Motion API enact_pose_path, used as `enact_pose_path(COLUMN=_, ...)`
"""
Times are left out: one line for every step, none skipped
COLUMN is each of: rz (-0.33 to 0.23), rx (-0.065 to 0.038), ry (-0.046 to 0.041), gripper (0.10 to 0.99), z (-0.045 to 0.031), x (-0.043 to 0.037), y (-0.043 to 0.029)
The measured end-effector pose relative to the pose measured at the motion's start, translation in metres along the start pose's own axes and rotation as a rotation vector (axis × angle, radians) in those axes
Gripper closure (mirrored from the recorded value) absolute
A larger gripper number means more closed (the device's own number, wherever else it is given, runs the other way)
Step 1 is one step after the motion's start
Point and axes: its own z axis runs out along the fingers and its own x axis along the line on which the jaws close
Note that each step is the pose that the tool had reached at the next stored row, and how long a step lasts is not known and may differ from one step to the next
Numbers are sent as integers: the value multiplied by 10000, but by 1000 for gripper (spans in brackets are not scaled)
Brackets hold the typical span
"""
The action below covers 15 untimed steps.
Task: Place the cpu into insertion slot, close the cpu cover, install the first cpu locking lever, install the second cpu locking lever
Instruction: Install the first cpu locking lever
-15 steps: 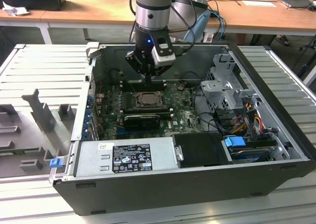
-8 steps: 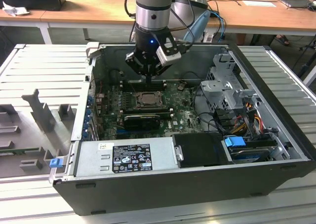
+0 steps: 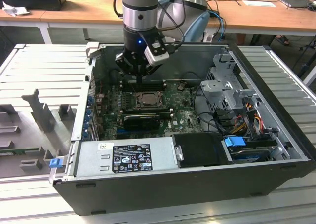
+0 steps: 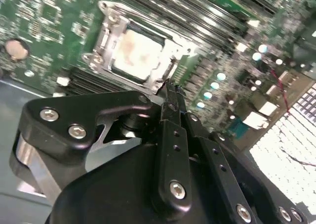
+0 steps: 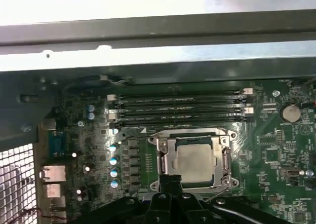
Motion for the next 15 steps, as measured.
enact_pose_path(rz=-1, rx=-1, ry=-10, gripper=980, z=1, x=38, y=-2)
enact_pose_path(rz=-2, rx=-2, ry=-23, gripper=980, z=1, x=86, y=-4)
enact_pose_path(rz=2, rx=-2, ry=-32, gripper=980, z=2, x=125, y=-6)
enact_pose_path(rz=-2, rx=-5, ry=-54, gripper=980, z=4, x=204, y=-10)
enact_pose_path(rz=1, rx=-9, ry=-60, gripper=980, z=6, x=239, y=-11)
enact_pose_path(rz=-1, rx=-13, ry=-64, gripper=980, z=7, x=273, y=-13)
enact_pose_path(rz=-1, rx=-16, ry=-71, gripper=980, z=10, x=341, y=-16)
enact_pose_path(rz=0, rx=-16, ry=-74, gripper=980, z=14, x=389, y=-17)
enact_pose_path(rz=-2, rx=-17, ry=-75, gripper=980, z=18, x=406, y=-14)
enact_pose_path(rz=-2, rx=-15, ry=-74, gripper=980, z=28, x=429, y=2)
enact_pose_path(rz=-1, rx=-15, ry=-75, gripper=980, z=35, x=435, y=14)
enact_pose_path(rz=0, rx=-16, ry=-76, gripper=980, z=45, x=440, y=35)
enact_pose_path(rz=-1, rx=-17, ry=-76, gripper=980, z=52, x=442, y=54)
enact_pose_path(rz=-2, rx=-17, ry=-76, gripper=980, z=59, x=444, y=74)
enact_pose_path(rz=-4, rx=-15, ry=-74, gripper=980, z=69, x=446, y=114)
